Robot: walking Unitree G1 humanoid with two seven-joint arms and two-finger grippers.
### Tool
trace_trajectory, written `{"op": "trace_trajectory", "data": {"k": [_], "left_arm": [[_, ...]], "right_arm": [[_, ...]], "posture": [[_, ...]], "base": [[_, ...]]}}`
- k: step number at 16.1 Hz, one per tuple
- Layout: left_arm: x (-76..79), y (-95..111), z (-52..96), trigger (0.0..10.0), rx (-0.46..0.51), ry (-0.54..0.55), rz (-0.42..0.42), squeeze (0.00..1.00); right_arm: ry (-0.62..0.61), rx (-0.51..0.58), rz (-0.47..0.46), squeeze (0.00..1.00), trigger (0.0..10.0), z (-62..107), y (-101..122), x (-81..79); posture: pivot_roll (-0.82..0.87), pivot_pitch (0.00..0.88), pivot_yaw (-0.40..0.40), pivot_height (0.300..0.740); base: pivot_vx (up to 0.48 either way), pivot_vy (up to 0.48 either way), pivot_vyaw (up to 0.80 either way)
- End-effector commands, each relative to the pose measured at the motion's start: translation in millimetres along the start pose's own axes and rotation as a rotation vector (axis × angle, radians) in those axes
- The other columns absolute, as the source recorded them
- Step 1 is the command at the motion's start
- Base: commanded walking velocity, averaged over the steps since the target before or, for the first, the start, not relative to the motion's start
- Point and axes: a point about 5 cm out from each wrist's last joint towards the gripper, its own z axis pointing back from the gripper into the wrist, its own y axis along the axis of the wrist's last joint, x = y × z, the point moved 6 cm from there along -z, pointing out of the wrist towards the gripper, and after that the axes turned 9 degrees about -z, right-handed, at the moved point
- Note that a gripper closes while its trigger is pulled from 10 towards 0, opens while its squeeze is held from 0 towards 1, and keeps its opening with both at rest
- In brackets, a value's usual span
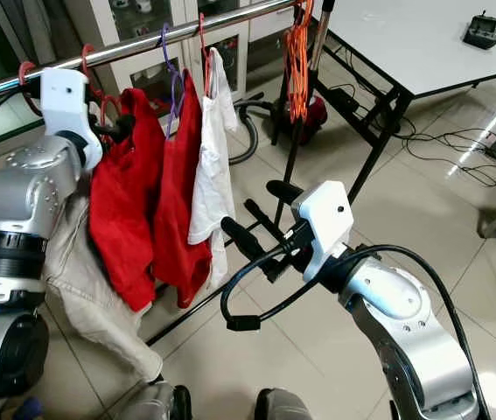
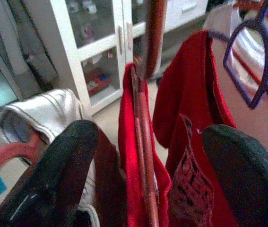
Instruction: Hang hanger
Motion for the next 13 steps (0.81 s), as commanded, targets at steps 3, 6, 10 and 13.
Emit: {"op": "trace_trajectory", "data": {"k": [3, 6, 10, 13], "left_arm": [[-0.5, 1.3, -4.2, 10.0, -0.021, -0.006, -0.017, 0.0], [-0.9, 2.3, -9.0, 10.0, -0.032, 0.001, -0.031, 0.0], [-1.3, 5.9, -14.4, 9.3, -0.038, 0.007, -0.045, 0.0], [-8.2, 8.6, -17.7, 3.9, -0.059, 0.018, -0.07, 0.0]], "right_arm": [[0.019, -0.006, -0.012, 0.0, 10.0, -1.6, 0.9, -2.2], [0.017, 0.004, 0.001, 0.0, 10.0, 0.5, 4.8, -0.4], [0.008, 0.005, 0.009, 0.0, 10.0, -0.9, 4.6, 1.5], [0.011, 0.005, 0.012, 0.0, 10.0, -2.6, 3.9, 0.4]], "posture": [[-0.03, 0.069, -0.001, 0.74], [-0.03, 0.07, 0.008, 0.74], [-0.02, 0.08, 0.011, 0.74], [-0.02, 0.082, 0.014, 0.74]], "base": [[0.0, 0.0, 0.0], [0.0, 0.0, 0.0], [0.0, 0.0, 0.0], [0.0, 0.0, 0.0]]}}
